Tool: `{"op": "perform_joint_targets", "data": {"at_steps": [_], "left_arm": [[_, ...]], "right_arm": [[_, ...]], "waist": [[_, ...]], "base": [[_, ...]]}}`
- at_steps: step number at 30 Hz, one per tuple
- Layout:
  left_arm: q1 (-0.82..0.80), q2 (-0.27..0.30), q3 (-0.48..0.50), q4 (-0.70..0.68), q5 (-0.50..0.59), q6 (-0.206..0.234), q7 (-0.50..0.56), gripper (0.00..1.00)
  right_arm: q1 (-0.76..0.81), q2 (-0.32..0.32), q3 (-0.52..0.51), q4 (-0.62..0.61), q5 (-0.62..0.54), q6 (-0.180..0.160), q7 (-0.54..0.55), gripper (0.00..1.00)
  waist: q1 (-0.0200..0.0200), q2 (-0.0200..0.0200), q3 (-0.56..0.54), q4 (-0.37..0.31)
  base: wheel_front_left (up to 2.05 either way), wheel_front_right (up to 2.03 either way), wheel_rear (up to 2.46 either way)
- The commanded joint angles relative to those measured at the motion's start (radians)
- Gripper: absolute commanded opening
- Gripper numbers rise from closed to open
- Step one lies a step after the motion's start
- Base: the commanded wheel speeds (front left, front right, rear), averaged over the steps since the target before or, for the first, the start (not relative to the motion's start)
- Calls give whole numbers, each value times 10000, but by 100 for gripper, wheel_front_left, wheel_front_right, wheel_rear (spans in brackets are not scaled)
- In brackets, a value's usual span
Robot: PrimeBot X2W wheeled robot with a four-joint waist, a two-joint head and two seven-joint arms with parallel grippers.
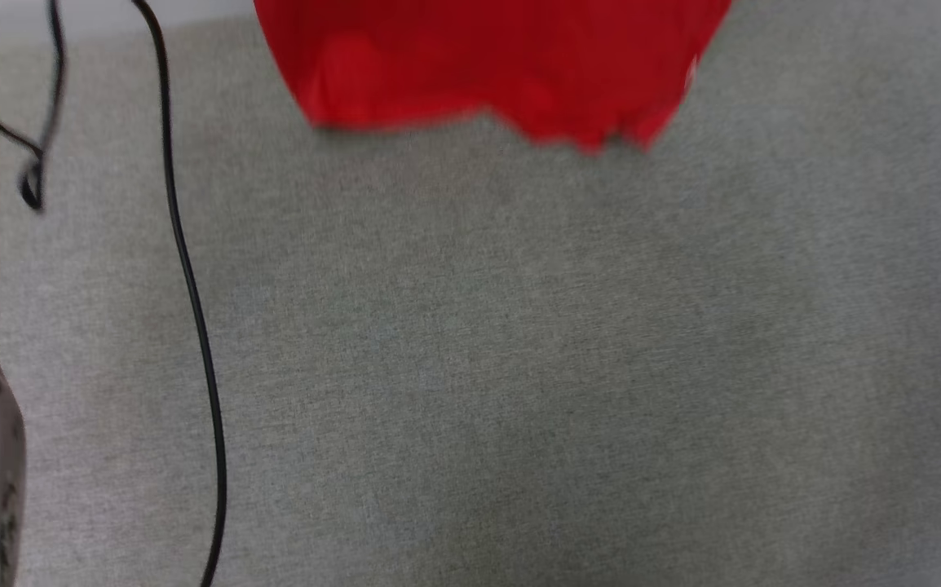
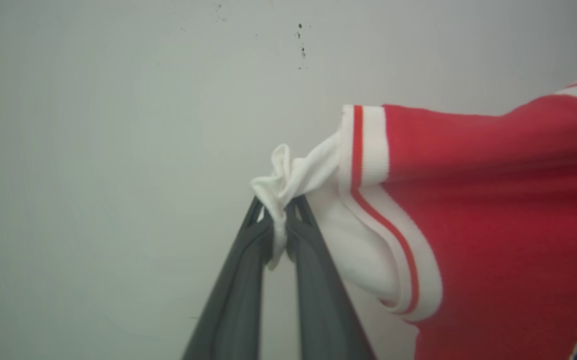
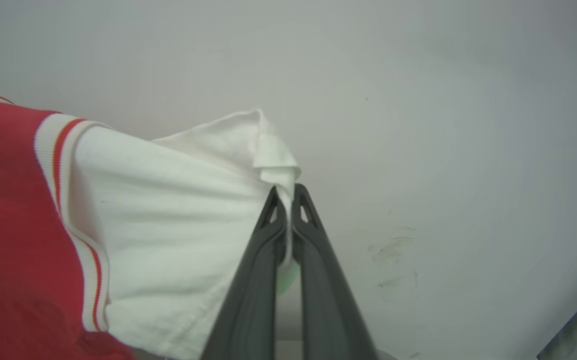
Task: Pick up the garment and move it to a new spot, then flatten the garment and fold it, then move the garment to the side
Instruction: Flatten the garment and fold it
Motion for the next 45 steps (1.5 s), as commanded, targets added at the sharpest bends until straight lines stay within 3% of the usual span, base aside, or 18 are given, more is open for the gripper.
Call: {"op": "perform_joint_targets", "data": {"at_steps": [1, 9, 19, 32, 39, 45], "left_arm": [[-547, 290, 106, 182, 182, 217, -188, 0], [-2418, 84, -115, 637, 486, 415, -713, 0], [-708, -231, 328, 818, -370, 672, -855, 0], [5103, -188, 1709, 70, -2068, 361, -2317, 0], [8386, -480, 2148, -564, -2612, 391, -2901, 0], [11020, -736, 2433, -1478, -2916, 563, -3041, 0]], "right_arm": [[-412, -290, -150, 188, -139, -108, -215, 0], [-1924, -349, 0, 179, 9, -108, -976, 0], [-858, 202, 1320, 351, 1213, -70, -1478, 0], [3684, 226, 3257, -241, 3056, -79, -2566, 0], [5898, 301, 3497, -562, 3374, -81, -2789, 0], [7846, 473, 3008, -992, 3045, -84, -2805, 0]], "waist": [[-1, 0, 575, 124], [-1, 0, 1920, 386], [-1, 0, 2470, 515], [-1, 0, 705, 583], [-1, 0, -652, 595], [-1, 0, -1754, 605]], "base": [[0, 0, 0], [0, 0, 0], [0, 0, 0], [0, 0, 0], [0, 0, 0], [0, 0, 0]]}}
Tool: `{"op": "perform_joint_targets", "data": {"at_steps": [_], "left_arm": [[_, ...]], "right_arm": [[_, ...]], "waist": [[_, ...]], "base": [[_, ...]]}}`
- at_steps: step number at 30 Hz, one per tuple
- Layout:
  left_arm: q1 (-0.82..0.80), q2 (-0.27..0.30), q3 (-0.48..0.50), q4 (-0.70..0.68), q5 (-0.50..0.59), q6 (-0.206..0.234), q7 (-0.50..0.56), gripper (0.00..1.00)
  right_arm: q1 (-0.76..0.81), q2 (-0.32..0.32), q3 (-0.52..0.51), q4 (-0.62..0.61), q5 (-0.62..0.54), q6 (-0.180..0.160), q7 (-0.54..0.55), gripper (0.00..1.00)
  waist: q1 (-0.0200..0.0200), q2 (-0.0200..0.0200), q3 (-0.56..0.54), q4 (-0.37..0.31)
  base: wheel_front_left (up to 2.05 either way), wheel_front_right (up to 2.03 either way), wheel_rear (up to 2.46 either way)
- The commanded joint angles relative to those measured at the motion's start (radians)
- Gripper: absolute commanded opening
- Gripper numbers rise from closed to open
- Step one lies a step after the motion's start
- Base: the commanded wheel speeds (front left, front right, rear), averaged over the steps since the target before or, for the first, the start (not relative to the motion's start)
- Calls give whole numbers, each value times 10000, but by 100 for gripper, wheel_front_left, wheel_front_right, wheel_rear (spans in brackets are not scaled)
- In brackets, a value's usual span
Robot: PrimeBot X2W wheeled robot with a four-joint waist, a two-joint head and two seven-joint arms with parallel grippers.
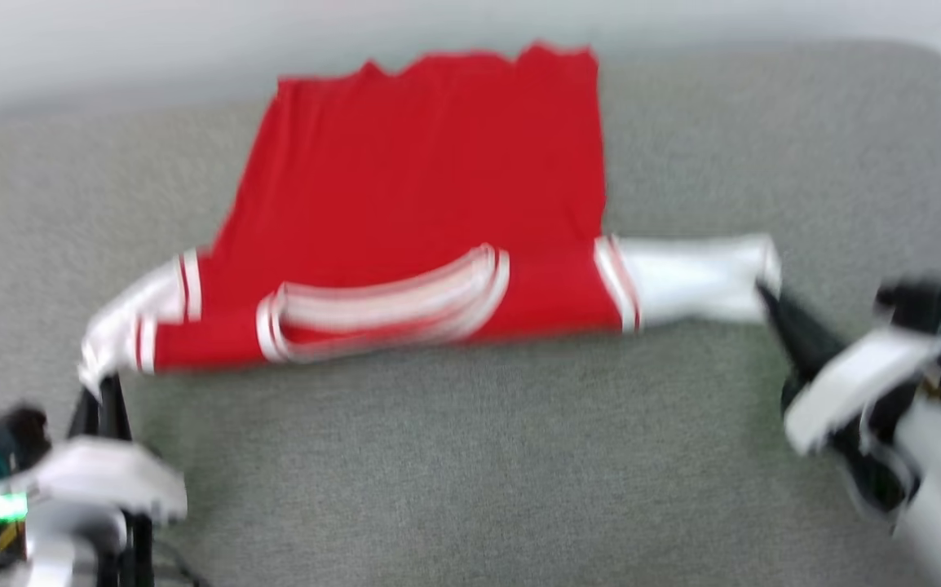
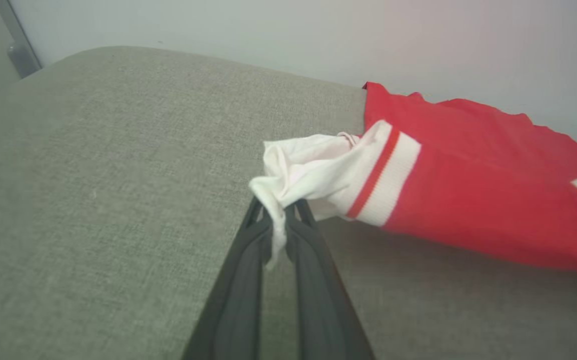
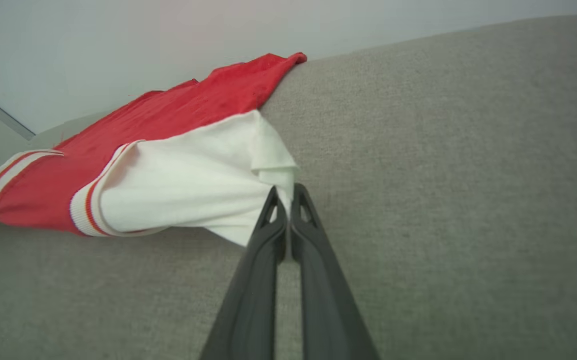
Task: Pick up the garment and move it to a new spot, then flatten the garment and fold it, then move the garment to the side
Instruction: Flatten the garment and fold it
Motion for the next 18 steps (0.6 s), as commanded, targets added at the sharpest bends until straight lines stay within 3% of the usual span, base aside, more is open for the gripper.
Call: {"op": "perform_joint_targets", "data": {"at_steps": [1, 11, 18], "left_arm": [[450, 101, 202, -113, -100, 158, 27, 0], [3431, -273, 239, -1546, -371, 330, 289, 0], [4381, -618, -344, -1574, -416, 42, 407, 0]], "right_arm": [[482, -166, -184, 92, -151, -56, -75, 0], [3358, 368, -1508, -338, -1352, -56, -77, 0], [5152, 1043, -2990, -764, -2639, -51, -66, 0]], "waist": [[3, -1, -651, 26], [3, -1, -1785, 139], [3, -1, -1988, 326]], "base": [[0, 0, 0], [0, 0, 0], [0, 0, 0]]}}
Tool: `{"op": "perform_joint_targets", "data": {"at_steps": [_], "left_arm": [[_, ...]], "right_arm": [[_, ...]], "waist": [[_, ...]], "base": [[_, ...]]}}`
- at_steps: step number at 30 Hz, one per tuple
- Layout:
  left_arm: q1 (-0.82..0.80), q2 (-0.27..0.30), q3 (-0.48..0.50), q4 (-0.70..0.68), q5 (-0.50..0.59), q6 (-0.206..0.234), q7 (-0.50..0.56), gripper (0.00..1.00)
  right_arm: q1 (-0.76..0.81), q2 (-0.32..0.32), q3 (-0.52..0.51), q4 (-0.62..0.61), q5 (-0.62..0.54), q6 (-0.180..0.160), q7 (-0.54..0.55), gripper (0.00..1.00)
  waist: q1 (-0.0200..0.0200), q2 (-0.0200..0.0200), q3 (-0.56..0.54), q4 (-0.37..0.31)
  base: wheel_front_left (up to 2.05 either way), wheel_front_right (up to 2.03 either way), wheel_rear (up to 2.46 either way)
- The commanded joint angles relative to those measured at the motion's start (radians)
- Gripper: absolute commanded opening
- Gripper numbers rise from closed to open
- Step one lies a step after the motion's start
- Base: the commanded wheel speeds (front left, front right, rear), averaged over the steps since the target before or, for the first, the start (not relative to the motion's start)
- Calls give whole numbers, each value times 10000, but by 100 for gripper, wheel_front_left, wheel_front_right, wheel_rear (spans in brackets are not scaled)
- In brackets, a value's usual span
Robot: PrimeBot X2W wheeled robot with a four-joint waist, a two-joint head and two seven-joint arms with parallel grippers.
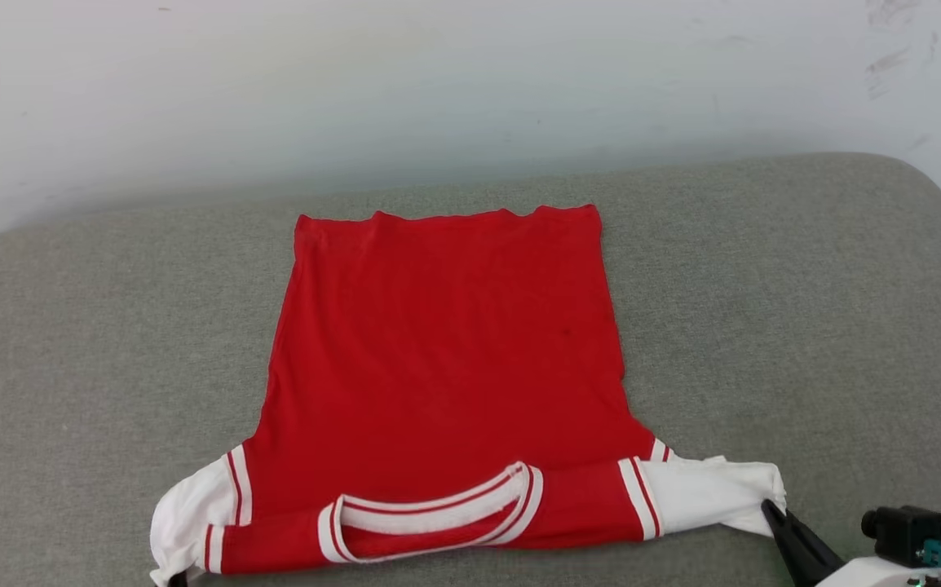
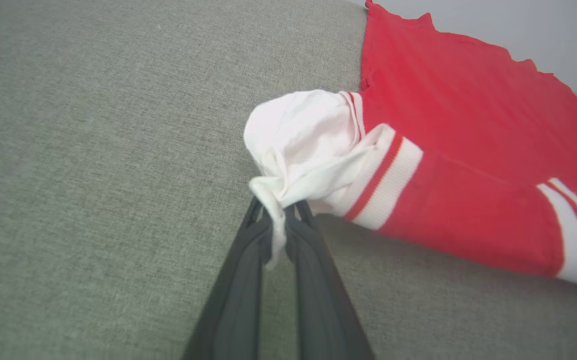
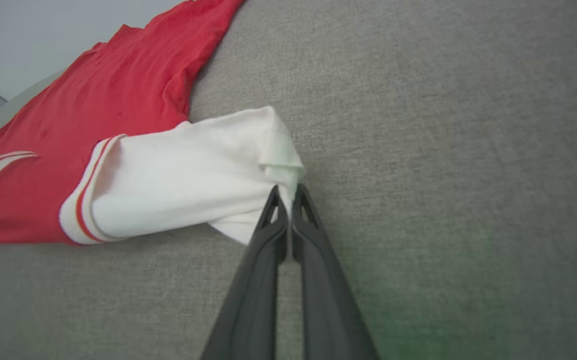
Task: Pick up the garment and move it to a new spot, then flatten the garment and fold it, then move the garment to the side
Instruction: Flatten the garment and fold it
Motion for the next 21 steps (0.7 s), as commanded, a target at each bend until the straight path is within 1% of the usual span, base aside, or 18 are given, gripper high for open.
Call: {"op": "perform_joint_targets", "data": {"at_steps": [1, 2, 3, 4, 6, 7, 9, 12, 16, 21], "left_arm": [[102, -9, -23, 84, 36, -16, -85, 0], [94, -69, -104, 122, 49, -45, -137, 0], [71, -84, -165, 175, 69, -84, -163, 0], [24, -73, -249, 221, 129, -143, -192, 0], [-130, -130, -388, 264, 186, -226, -321, 0], [-207, -83, -530, 307, 346, -268, -382, 0], [-420, -144, -765, 330, 462, -376, -539, 0], [-670, -240, -1032, 463, 679, -487, -795, 0], [-1168, -378, -1261, 477, 937, -573, -1140, 0], [-1921, -636, -1576, 371, 1311, -647, -1438, 0]], "right_arm": [[317, -4, -238, -73, -376, -46, -52, 0], [467, 127, -387, -171, -487, -41, -52, 0], [615, 198, -505, -218, -714, -38, -51, 7], [746, 270, -634, -233, -889, -38, -51, 24], [933, 478, -864, -281, -1037, -36, -40, 58], [972, 523, -961, -320, -1125, -36, -39, 100], [932, 662, -1218, -500, -1110, -32, -39, 100], [686, 682, -1589, -802, -1141, -29, -33, 100], [-78, 412, -1993, -917, -755, -29, 102, 100], [-1955, -155, -2245, -481, -109, -29, 1101, 100]], "waist": [[3, -1, -17, 44], [3, -1, -22, 75], [3, -1, -22, 113], [3, -1, -16, 163], [3, -1, 6, 269], [3, -1, 21, 336], [3, -1, 114, 493], [3, -1, 260, 729], [3, -1, 670, 1083], [3, -1, 1499, 1558]], "base": [[0, 0, 0], [0, 0, 0], [0, 0, 0], [0, 0, 0], [0, 0, 0], [0, 0, 0], [0, 0, 0], [0, 0, 0], [0, 0, 0], [0, 0, 0]]}}
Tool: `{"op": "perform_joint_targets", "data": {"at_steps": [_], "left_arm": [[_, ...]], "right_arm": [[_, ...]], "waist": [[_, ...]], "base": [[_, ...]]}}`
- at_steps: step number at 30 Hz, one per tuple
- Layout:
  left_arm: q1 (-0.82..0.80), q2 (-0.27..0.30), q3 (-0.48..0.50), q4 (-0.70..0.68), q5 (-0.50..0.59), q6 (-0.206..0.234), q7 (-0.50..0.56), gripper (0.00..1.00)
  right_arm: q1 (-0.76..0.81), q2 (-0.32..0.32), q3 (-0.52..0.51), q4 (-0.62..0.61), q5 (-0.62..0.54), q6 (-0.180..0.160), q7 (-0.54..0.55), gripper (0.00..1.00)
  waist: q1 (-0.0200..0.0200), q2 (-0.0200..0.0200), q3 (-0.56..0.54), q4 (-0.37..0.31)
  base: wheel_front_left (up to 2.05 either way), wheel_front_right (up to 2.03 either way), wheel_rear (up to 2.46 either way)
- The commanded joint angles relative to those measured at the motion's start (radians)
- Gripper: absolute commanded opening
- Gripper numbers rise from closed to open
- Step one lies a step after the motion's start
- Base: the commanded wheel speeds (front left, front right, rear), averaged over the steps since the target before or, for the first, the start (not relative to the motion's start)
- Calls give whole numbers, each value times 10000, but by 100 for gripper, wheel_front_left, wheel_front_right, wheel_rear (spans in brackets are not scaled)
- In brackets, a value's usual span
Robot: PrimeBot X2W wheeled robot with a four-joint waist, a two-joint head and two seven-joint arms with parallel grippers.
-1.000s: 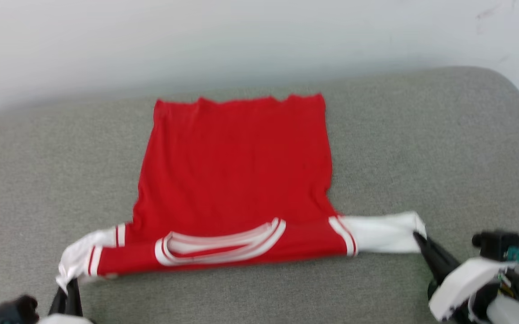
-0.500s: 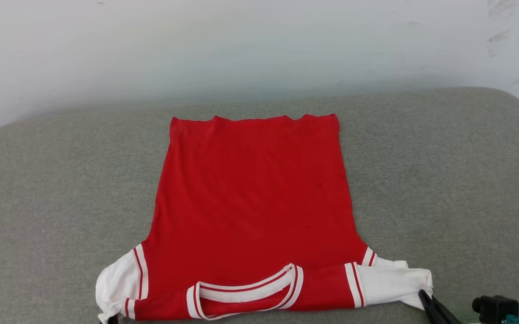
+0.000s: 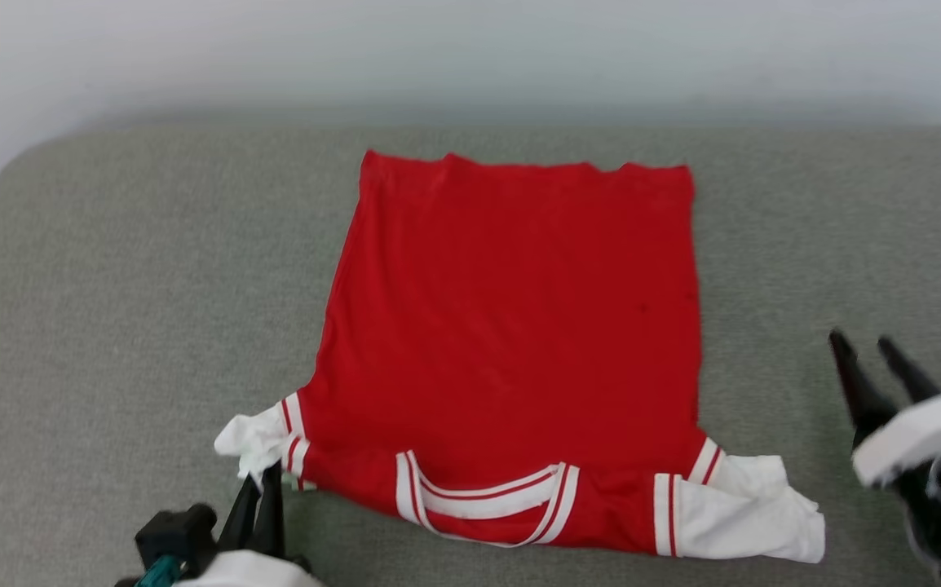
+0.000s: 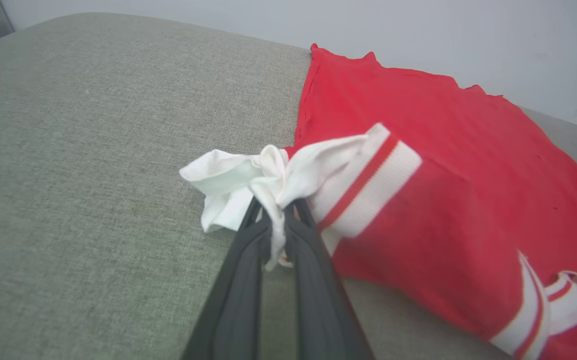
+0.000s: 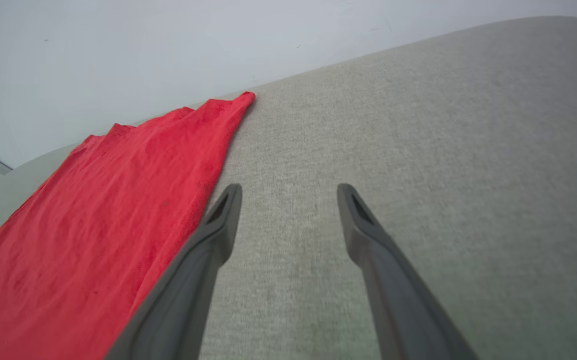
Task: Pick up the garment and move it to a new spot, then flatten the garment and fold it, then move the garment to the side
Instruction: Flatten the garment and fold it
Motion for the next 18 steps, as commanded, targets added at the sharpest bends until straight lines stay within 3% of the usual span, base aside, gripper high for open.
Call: {"op": "perform_joint_targets", "data": {"at_steps": [1, 10, 18], "left_arm": [[-371, -87, -97, -51, 164, -62, -104, 0], [-1745, -737, -617, -562, 872, -161, -242, 0], [-2277, -1035, -936, -1356, 1190, -219, -248, 0]], "right_arm": [[-690, -152, 33, 108, 259, -8, 312, 100], [-4379, -1408, 780, 1202, 1189, -8, 3567, 100], [-6541, -1985, 1537, 1836, 1097, -8, 5434, 100]], "waist": [[-1, 0, 662, 456], [-1, 0, 2308, 1588], [-1, 0, 3413, 2354]], "base": [[0, 0, 0], [0, 0, 0], [0, 0, 0]]}}
